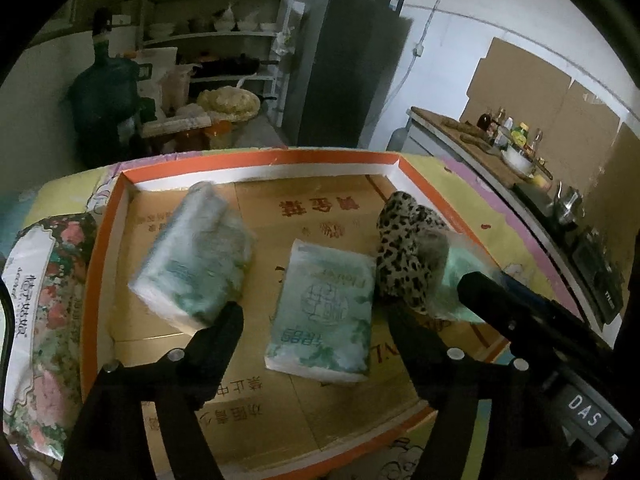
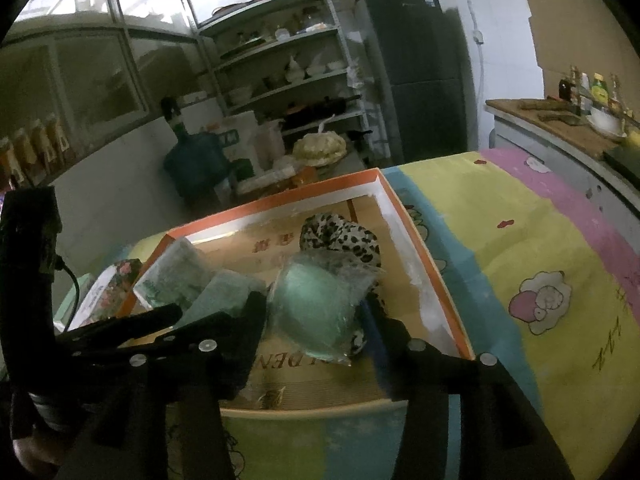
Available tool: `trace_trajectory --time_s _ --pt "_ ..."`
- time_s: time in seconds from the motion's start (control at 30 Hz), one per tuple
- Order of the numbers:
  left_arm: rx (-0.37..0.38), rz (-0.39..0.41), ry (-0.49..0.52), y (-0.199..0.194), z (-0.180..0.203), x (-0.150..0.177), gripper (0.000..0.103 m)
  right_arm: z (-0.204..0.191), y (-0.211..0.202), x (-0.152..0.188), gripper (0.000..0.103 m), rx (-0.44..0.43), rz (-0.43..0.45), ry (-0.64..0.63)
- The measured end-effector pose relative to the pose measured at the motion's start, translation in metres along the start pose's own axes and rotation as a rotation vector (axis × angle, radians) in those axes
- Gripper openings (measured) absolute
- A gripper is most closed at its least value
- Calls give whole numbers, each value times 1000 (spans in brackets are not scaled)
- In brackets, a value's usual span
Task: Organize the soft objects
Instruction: 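Carry the tissue pack and green plush bag into the box lid and release, then move both open grippers back toward the pile of soft items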
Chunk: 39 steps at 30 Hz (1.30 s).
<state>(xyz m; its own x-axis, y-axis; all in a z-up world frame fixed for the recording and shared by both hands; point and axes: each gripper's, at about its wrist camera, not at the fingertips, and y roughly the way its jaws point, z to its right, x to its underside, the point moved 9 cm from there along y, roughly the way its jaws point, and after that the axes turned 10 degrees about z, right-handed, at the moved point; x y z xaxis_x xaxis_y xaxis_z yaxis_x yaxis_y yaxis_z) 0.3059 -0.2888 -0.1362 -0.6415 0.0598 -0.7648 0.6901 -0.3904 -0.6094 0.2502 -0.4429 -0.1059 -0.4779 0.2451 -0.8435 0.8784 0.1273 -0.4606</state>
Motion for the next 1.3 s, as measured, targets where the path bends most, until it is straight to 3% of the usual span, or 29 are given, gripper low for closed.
trace_trajectory --time_s 0.63,1.3 --pt "-19 136 20 -48 6 -22 75 -7 -25 -7 53 1 51 -3" --pt "-57 284 42 -125 -5 -35 75 -50 -75 -20 55 -18 122 -61"
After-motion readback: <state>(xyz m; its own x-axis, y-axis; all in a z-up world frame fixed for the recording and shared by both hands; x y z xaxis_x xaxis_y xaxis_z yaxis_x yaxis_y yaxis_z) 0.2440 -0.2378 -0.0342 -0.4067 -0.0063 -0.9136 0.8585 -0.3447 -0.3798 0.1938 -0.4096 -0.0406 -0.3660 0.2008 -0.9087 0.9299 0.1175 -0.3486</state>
